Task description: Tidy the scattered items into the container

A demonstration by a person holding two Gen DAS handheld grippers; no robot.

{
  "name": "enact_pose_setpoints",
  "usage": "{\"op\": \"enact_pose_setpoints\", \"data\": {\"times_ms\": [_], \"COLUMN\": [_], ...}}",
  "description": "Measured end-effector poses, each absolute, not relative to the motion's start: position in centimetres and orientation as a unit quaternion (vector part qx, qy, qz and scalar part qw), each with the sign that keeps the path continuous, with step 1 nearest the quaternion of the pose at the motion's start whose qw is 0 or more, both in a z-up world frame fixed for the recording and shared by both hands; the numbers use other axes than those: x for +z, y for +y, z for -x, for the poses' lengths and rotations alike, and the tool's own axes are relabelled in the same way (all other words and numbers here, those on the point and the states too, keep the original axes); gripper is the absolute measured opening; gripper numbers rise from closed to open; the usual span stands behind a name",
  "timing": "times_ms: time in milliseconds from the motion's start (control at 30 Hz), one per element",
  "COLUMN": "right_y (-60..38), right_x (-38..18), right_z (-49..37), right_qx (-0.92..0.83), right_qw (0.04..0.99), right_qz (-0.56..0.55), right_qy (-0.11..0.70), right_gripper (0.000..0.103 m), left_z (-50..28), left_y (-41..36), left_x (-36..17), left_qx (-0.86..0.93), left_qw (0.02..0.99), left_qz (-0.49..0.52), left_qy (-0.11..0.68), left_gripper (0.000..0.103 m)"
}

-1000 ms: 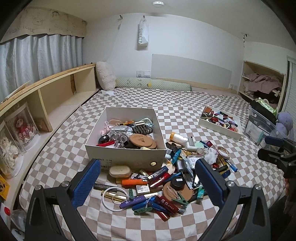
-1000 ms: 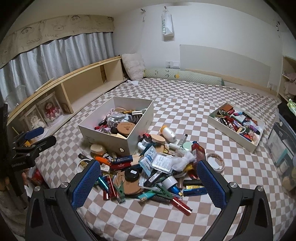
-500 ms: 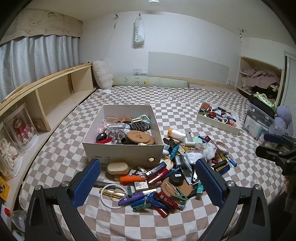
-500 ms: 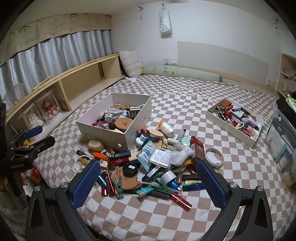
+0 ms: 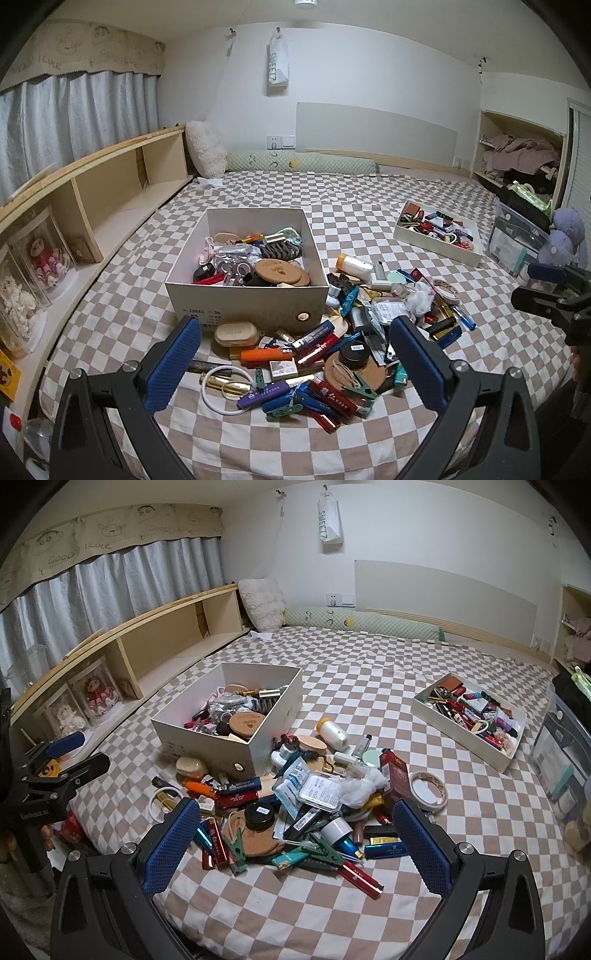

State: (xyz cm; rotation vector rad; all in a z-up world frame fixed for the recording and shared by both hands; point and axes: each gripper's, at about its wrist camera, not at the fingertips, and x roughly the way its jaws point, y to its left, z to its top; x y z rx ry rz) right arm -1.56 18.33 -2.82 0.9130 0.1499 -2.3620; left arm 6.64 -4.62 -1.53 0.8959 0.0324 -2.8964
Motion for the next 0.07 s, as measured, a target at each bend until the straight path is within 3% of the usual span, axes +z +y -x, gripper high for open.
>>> {"op": "enact_pose_setpoints", "data": {"times_ms": [67], "right_y": [18.29], "right_x": [-2.85], "right_z": [1.55], "right_qx": [-0.888], "right_qw": [0.298], "right_qz": [-0.344], "right_qy": [0.057], "right_gripper": [0.103], "left_z": [-6.65], "left_y": [-4.58], "left_x": [-1.46], "left_qx": [-0.954], "left_qw": [0.057], "left_qz": [-0.293], "left_qy": [0.009], "left_gripper": [0.102]}}
